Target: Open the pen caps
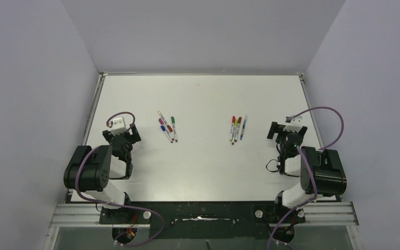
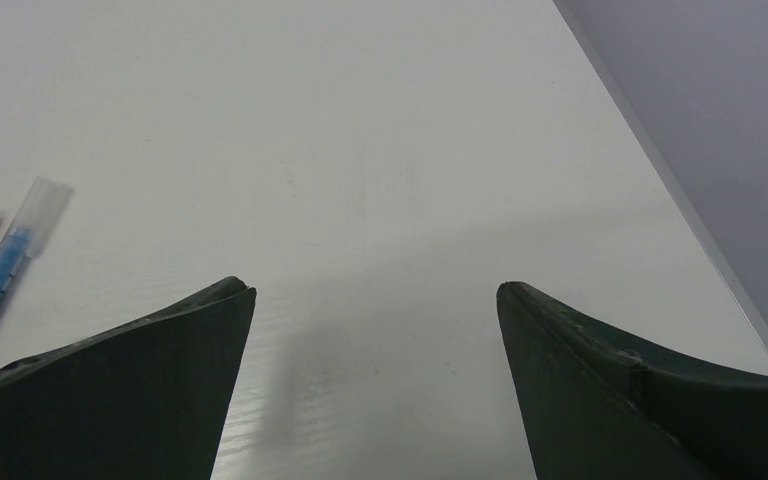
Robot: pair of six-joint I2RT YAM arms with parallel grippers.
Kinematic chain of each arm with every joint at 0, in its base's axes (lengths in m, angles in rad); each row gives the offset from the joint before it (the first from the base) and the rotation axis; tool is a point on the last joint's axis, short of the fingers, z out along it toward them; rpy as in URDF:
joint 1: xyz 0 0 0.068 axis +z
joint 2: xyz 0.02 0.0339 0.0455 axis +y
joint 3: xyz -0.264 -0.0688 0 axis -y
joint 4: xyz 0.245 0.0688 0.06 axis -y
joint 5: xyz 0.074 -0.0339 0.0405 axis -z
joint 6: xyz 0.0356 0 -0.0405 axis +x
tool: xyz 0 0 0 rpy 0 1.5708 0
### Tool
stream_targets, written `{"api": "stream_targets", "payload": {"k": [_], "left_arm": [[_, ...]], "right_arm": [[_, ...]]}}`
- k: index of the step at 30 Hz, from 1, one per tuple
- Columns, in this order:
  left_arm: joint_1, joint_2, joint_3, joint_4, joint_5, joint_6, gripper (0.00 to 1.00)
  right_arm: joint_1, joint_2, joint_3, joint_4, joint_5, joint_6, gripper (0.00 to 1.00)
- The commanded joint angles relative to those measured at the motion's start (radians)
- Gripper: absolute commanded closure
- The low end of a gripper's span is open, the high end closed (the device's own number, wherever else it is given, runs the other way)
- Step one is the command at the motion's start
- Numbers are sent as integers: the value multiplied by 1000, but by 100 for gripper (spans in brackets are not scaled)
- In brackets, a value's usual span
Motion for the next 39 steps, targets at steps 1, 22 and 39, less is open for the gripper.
{"api": "stream_targets", "payload": {"k": [1, 22, 39], "left_arm": [[-2, -4, 21, 51, 9, 11, 18], [-437, -382, 200, -466, -257, 168, 18], [-687, -543, 356, -790, -252, -311, 18]], "right_arm": [[-1, -36, -6, 82, 67, 11, 2], [258, -219, 284, -506, 154, -39, 2], [552, -259, 674, -1068, 240, 242, 2]]}}
